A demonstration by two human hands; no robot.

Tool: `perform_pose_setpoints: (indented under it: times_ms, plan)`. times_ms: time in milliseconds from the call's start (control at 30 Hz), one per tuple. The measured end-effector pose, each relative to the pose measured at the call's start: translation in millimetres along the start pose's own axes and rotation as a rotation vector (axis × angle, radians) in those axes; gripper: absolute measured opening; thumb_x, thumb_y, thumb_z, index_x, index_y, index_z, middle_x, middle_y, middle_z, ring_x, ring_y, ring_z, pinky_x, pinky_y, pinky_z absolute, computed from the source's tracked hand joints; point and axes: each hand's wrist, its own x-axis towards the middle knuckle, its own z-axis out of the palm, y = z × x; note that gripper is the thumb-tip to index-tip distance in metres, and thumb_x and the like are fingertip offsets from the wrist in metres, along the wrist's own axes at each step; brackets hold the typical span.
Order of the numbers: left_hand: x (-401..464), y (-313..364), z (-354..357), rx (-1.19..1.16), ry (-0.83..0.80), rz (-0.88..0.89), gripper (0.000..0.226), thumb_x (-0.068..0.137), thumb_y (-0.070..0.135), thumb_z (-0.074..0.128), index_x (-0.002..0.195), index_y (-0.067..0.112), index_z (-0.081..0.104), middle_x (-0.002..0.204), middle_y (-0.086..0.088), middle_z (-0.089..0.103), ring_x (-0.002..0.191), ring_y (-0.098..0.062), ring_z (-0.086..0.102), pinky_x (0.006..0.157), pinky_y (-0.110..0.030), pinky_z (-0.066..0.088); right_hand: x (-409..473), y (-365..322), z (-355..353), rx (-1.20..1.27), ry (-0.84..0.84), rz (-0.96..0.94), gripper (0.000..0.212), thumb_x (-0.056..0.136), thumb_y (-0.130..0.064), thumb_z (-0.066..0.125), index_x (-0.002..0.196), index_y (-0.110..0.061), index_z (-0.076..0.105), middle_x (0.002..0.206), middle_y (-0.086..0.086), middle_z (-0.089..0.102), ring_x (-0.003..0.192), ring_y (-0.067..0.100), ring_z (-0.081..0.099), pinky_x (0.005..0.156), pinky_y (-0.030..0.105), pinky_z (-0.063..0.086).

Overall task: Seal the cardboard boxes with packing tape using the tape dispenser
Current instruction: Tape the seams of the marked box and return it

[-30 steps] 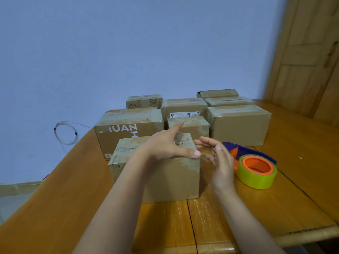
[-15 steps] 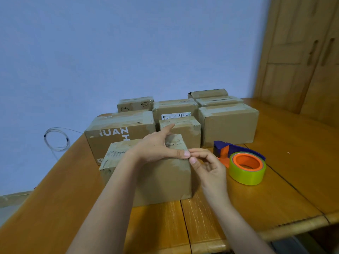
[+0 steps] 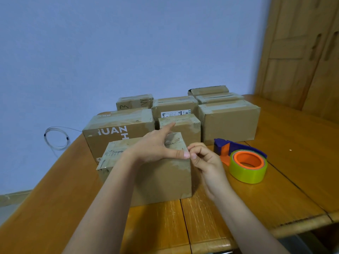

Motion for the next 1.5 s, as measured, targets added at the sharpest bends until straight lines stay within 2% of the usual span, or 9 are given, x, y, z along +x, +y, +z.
perform_pose_setpoints:
  times_ms: [100,267,400,533,833,1100,1233,1367,1500]
  plan:
    - [1,0,0,0.022,0.002,-0.002,0.122,0.051,0.075,0.067,0.152,0.036,0.011,0.152,-0.001,0.033,0.139,-0.020,0.031,0.114,-0.038,0.027,-2,5,5,0.158,0.011,0.101,0.007,0.079,-0.018,0.062,0.075,-0.012,0.061,0.094,-0.004,0.057,0.093,0.011,0.056,0.082,0.025,0.047]
    - [1,0,1,0.086,-0.005,0.004,0.120,0.054,0.079,0.063,0.153,0.036,0.010,0.154,0.001,0.029,0.142,-0.020,0.023,0.115,-0.040,0.024,-4,5,5,0.163,-0.050,0.165,0.031,0.081,-0.029,0.065,0.092,-0.003,0.054,0.102,0.011,0.051,0.096,0.017,0.055,0.080,0.024,0.049]
    - [-2,3,1,0.106,-0.008,0.001,0.118,0.056,0.075,0.062,0.153,0.036,0.009,0.154,0.001,0.028,0.141,-0.020,0.022,0.113,-0.038,0.023,1,1,3,0.145,-0.113,0.241,0.061,0.060,-0.051,0.080,0.104,-0.021,0.051,0.106,0.006,0.049,0.105,0.019,0.051,0.092,0.036,0.043]
    - [-2,5,1,0.141,0.002,0.005,0.118,0.058,0.078,0.066,0.153,0.036,0.010,0.152,0.000,0.031,0.139,-0.018,0.025,0.111,-0.036,0.025,1,-1,6,0.166,-0.140,0.235,0.027,0.080,-0.032,0.060,0.106,-0.026,0.054,0.110,0.005,0.053,0.102,0.021,0.058,0.083,0.034,0.050]
    - [-3,8,0,0.051,0.002,0.009,0.115,0.059,0.083,0.059,0.153,0.033,0.013,0.153,0.002,0.031,0.139,-0.017,0.027,0.111,-0.034,0.025,-9,8,11,-0.209,-0.077,0.004,0.031,0.087,-0.055,0.039,0.115,-0.057,0.054,0.118,-0.021,0.043,0.122,0.003,0.043,0.101,0.029,0.044]
    - [-6,9,-2,0.007,-0.002,-0.004,0.119,0.057,0.076,0.068,0.152,0.032,0.014,0.154,0.001,0.031,0.138,-0.016,0.031,0.107,-0.029,0.027,-9,-8,2,-0.286,-0.128,0.031,0.061,0.093,0.012,0.041,0.121,-0.040,0.054,0.124,-0.007,0.045,0.110,0.003,0.050,0.090,0.019,0.047]
    - [-6,7,-1,-0.044,0.000,0.004,0.102,0.068,0.063,0.062,0.153,0.028,0.016,0.152,0.002,0.033,0.135,-0.016,0.035,0.099,-0.023,0.028,3,-28,2,-0.384,-0.063,-0.043,0.050,0.096,0.004,0.044,0.114,-0.041,0.054,0.115,-0.009,0.051,0.103,0.000,0.051,0.087,0.012,0.043]
    - [-6,7,0,-0.310,0.206,-0.002,0.062,0.085,0.042,0.053,0.142,0.020,0.040,0.137,0.003,0.051,0.120,-0.010,0.044,0.093,-0.021,0.030,18,-55,17,-0.601,-0.198,-0.118,0.037,0.099,-0.010,0.046,0.126,-0.034,0.053,0.126,-0.009,0.049,0.120,0.000,0.044,0.102,0.018,0.036]
    - [-10,7,-2,-0.423,0.548,-0.009,0.035,0.095,0.019,0.047,0.130,0.011,0.048,0.108,-0.003,0.061,0.106,-0.022,0.057,0.091,-0.027,0.044,35,-75,35,-1.178,-0.514,-0.095,0.058,0.099,-0.041,0.042,0.151,-0.026,0.022,0.150,-0.004,0.031,0.139,0.012,0.021,0.114,0.036,0.021]
